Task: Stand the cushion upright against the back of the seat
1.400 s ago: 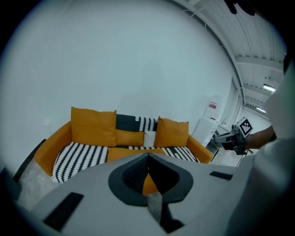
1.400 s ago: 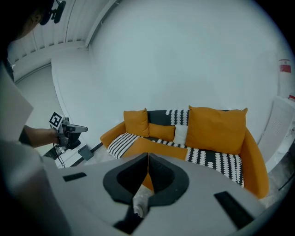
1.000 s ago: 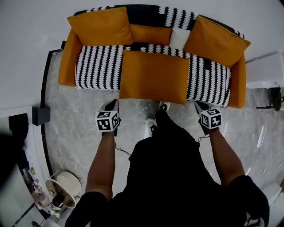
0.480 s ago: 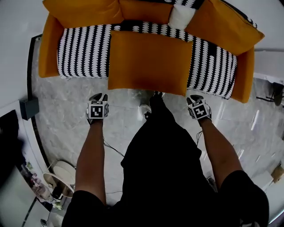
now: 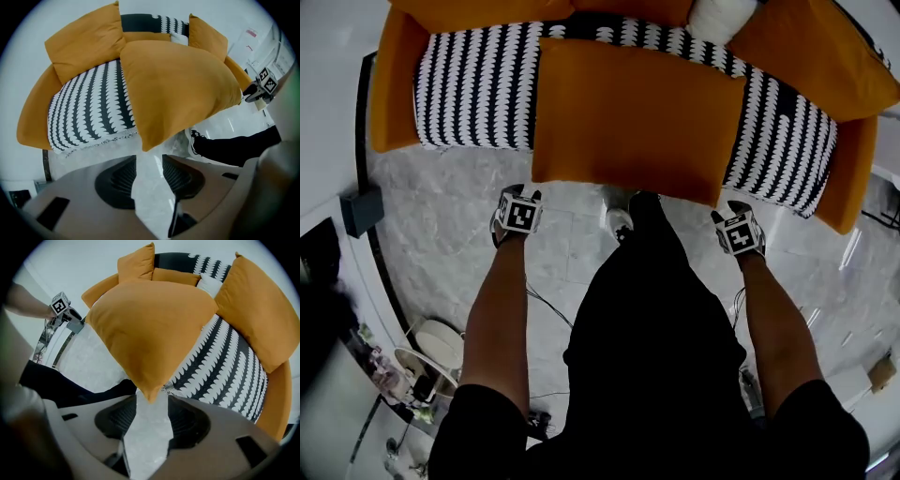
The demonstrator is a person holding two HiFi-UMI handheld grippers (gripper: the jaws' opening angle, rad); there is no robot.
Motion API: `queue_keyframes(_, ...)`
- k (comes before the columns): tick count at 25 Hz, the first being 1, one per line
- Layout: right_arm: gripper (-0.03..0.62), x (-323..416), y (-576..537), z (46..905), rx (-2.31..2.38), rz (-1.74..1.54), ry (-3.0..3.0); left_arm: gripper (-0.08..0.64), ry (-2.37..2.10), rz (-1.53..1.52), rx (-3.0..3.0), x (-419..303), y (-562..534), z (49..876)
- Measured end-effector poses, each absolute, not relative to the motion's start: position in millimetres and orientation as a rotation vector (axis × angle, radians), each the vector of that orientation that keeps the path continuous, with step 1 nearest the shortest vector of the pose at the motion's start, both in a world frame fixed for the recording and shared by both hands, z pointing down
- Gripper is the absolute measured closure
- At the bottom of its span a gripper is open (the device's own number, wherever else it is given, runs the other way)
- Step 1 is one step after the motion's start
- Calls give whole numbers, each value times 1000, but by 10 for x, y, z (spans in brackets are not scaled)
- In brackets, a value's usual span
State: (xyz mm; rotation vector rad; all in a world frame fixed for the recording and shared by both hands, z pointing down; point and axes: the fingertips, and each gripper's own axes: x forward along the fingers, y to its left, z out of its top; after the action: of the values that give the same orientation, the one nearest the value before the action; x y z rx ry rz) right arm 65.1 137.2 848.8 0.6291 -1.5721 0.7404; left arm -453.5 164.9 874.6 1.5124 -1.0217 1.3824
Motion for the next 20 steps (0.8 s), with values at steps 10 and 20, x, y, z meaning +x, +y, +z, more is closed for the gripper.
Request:
queue_keyframes(10,385,640,1272,8896,618,722,-1561,393,-1037,1476,1574,-4519,1366,9084)
queue_keyframes(20,529,452,1211,8743,648,776,-1608,512,-1054,1446,1567,-4458,1312,8823)
